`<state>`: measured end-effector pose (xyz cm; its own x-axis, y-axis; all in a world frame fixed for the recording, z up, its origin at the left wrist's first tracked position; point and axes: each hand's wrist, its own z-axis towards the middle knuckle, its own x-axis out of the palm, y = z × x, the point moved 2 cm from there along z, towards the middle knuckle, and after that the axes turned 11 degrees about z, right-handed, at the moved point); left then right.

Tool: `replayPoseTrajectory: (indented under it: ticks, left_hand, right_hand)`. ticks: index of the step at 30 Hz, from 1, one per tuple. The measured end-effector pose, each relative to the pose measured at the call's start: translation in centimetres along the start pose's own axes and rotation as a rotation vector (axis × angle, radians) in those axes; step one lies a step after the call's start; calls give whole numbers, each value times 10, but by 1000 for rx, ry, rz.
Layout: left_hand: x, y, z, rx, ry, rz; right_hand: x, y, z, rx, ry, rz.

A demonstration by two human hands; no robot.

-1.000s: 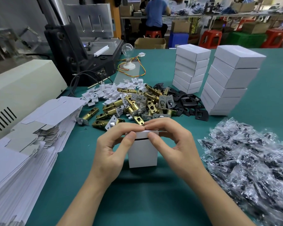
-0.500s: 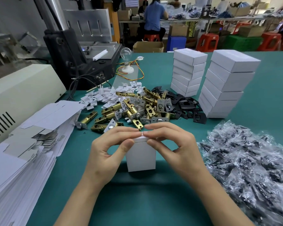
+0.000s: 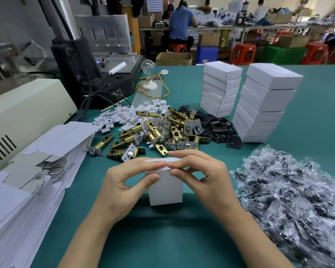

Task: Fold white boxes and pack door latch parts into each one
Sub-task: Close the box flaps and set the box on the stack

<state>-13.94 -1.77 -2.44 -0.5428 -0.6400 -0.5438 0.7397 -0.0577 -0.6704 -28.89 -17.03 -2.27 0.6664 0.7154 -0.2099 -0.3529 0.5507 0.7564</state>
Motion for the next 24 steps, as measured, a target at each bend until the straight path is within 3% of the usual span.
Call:
replayPoseTrajectory:
  ticks: [3,8,13,20,24]
  left_hand:
    - [7,4,-1,-161,68,-95]
    - [15,9,1,-378,-174,-280]
    - [29,9,1,-560,-270,-495]
    - [26,6,4,-504,-284,-645]
    - [31,6,4,-493,-240,-599]
  right_hand:
    - [2,-2,0,71,-41,-40]
    - [17,3,-8,167,-19,-333]
    - [44,10,-17,193,112,-643]
    - [7,37,32,251,-32,-453]
    - [-44,35,129,264,-23,-597]
